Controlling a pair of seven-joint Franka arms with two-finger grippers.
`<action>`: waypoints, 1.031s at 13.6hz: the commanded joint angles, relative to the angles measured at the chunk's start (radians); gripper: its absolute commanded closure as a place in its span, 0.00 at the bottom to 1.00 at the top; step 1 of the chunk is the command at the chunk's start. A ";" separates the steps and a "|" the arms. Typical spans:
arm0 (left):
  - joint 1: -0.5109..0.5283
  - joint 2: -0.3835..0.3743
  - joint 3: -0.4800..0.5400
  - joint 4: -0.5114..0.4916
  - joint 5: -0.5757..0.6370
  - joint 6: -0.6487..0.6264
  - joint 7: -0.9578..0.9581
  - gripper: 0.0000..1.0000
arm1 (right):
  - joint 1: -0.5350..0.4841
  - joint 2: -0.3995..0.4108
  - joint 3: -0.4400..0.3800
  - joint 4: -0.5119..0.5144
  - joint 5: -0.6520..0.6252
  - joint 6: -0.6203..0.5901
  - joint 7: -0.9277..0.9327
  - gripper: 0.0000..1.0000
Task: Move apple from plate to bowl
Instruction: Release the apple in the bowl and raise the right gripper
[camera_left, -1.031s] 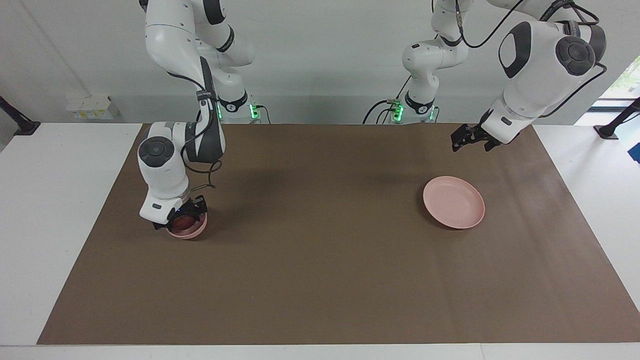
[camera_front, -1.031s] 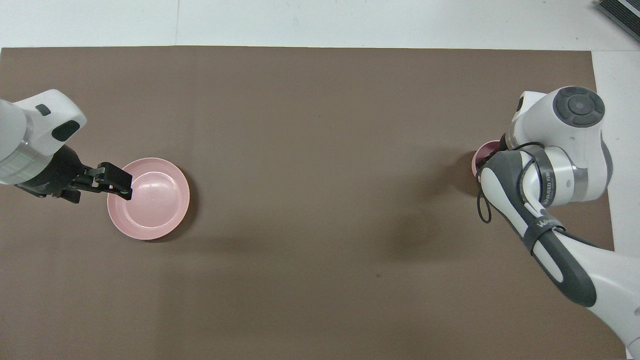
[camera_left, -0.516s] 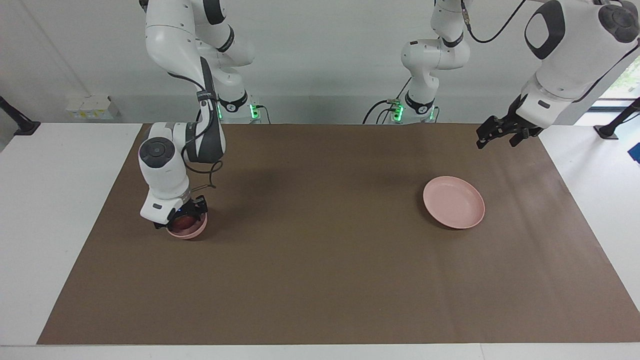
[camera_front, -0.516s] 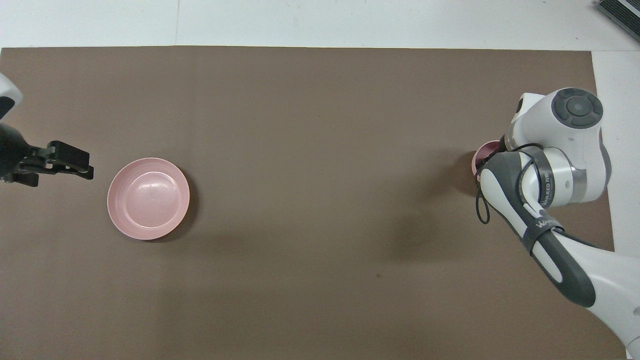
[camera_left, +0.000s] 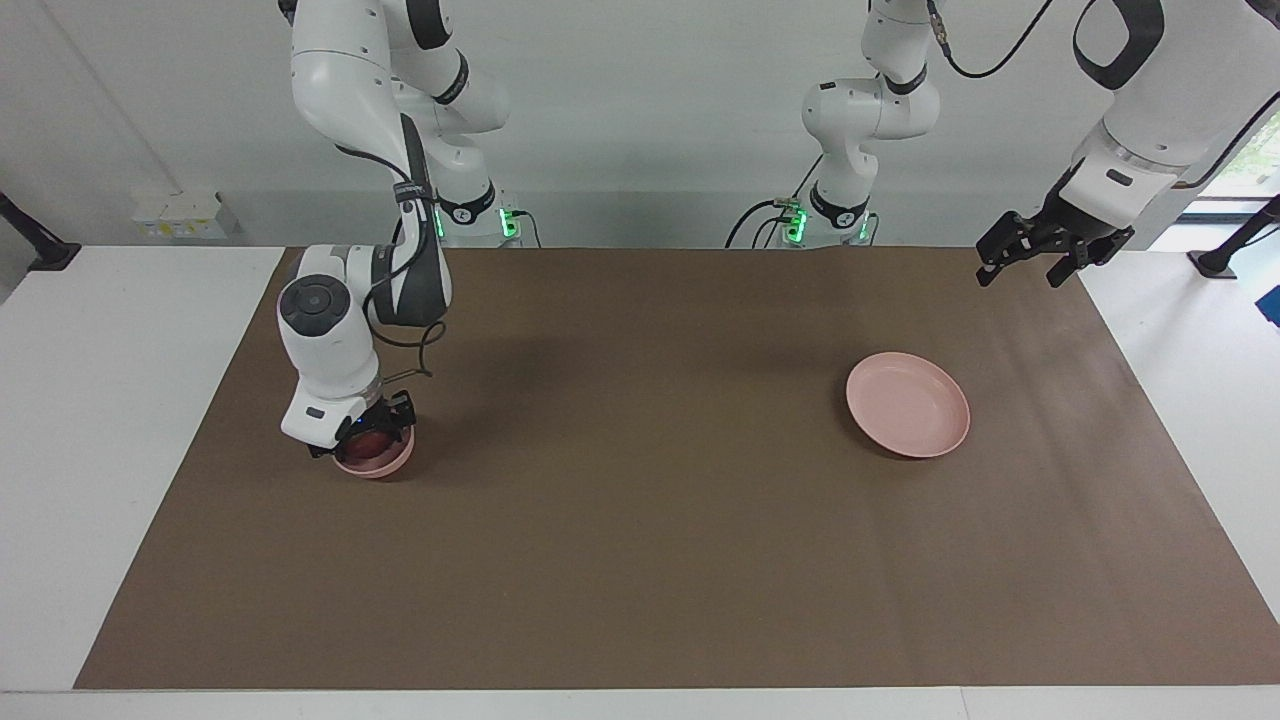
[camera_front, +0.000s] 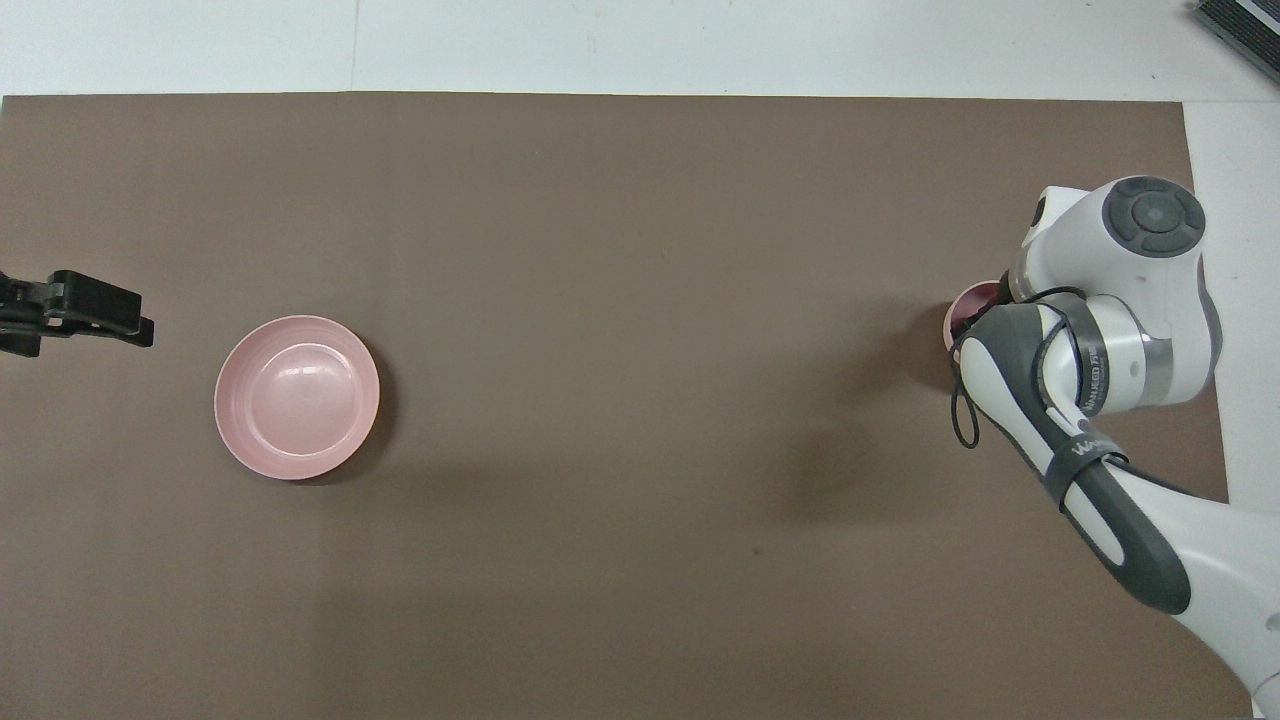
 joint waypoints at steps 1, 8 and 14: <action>-0.020 -0.026 0.005 -0.023 0.004 -0.008 0.013 0.00 | -0.008 -0.006 0.008 -0.012 -0.001 0.023 0.023 0.04; -0.060 -0.044 -0.010 -0.037 0.073 -0.020 0.010 0.00 | -0.007 -0.007 0.008 -0.003 0.023 0.007 0.023 0.00; -0.045 -0.041 -0.001 -0.031 0.062 -0.018 0.003 0.00 | 0.009 -0.118 0.011 0.025 0.080 -0.084 0.143 0.00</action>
